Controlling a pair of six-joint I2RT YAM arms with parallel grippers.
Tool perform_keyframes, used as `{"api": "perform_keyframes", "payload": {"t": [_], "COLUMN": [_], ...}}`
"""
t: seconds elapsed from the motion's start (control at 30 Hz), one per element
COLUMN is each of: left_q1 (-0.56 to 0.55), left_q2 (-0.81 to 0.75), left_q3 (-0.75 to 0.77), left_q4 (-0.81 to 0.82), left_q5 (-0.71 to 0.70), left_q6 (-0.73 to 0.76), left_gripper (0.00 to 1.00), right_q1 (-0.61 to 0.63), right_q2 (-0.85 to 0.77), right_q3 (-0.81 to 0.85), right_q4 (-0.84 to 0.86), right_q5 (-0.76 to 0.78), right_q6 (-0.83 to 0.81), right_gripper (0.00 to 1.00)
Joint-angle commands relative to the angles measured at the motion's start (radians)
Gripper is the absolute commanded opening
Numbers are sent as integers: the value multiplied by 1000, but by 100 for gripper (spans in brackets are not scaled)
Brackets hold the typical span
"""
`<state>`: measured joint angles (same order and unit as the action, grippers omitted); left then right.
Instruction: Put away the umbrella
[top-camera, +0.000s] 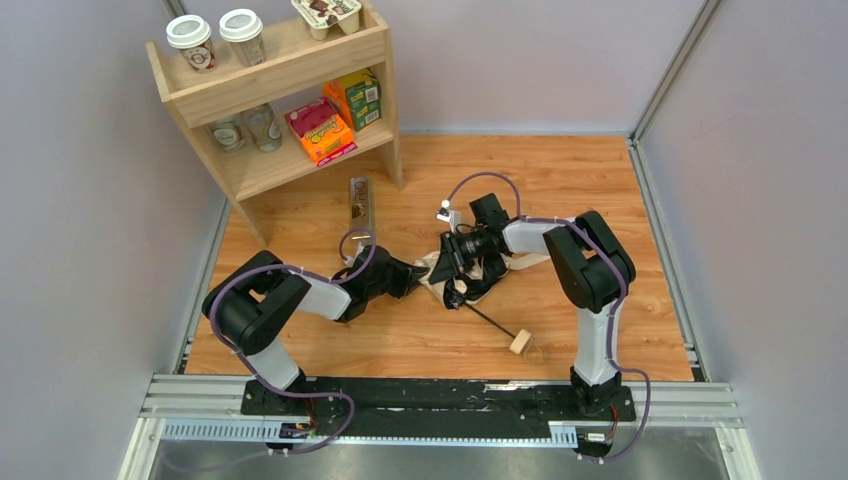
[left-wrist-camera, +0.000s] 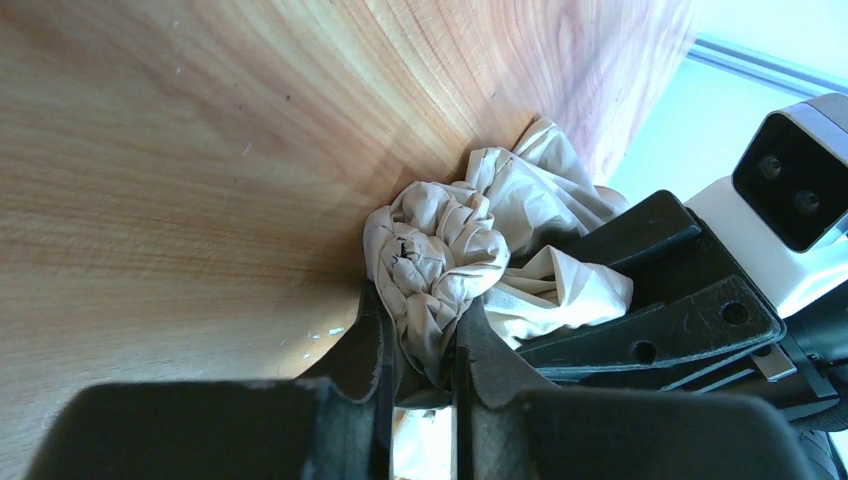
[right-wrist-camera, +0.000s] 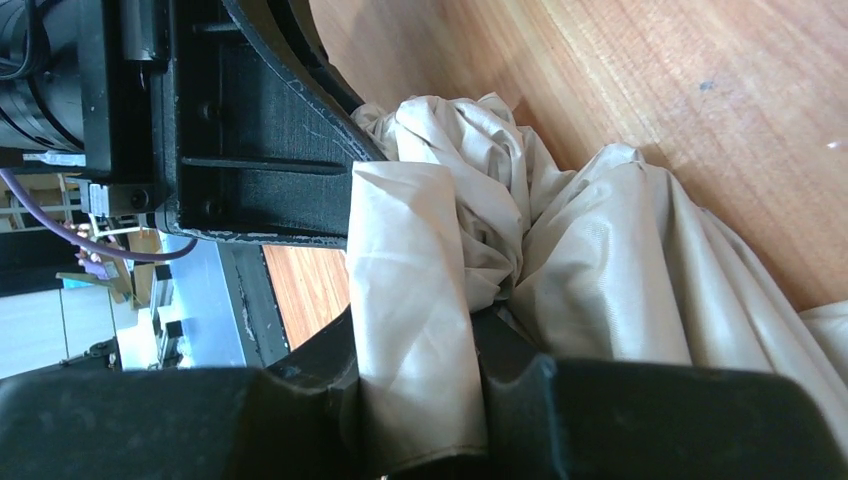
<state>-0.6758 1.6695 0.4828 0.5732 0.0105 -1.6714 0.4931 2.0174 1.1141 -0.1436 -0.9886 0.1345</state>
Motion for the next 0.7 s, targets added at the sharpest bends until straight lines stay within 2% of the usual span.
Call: {"api": "perform_keyframes", "payload": {"t": [0.0, 0.03, 0.07, 0.1, 0.23, 0.27, 0.37, 0.53, 0.6, 0.67], "left_q1": [-16, -16, -16, -16, -16, -16, -16, -16, -16, -16], "left_q2": [55, 52, 44, 38, -10, -16, -57, -97, -103, -105], "left_q3": [-53, -58, -75, -78, -82, -79, -72, -64, -62, -62], "left_q4": [-90, -82, -78, -81, -165, -173, -246, -297, -300, -306], "left_q5": [-58, -58, -61, -61, -40, -37, -33, -52, -52, -40], "left_q6": [45, 36, 35, 33, 45, 53, 65, 76, 79, 72], "left_gripper": [4, 0, 0, 0, 0, 0, 0, 0, 0, 0], "right_q1": [33, 33, 33, 33, 33, 33, 36, 119, 151, 166], "right_q2": [9, -5, -22, -48, -193, -228, -342, -538, -581, -603], "right_q3": [-31, -31, -30, -28, -30, -27, -19, -23, -25, -23], "right_q4": [-140, -145, -154, -169, -253, -279, -349, -410, -396, -357], "right_q5": [42, 57, 76, 112, 324, 379, 479, 717, 796, 795], "right_q6": [-18, -9, -4, 7, 50, 47, 27, -9, 43, 123], "right_gripper": [1, 3, 10, 22, 58, 62, 71, 77, 81, 77]}}
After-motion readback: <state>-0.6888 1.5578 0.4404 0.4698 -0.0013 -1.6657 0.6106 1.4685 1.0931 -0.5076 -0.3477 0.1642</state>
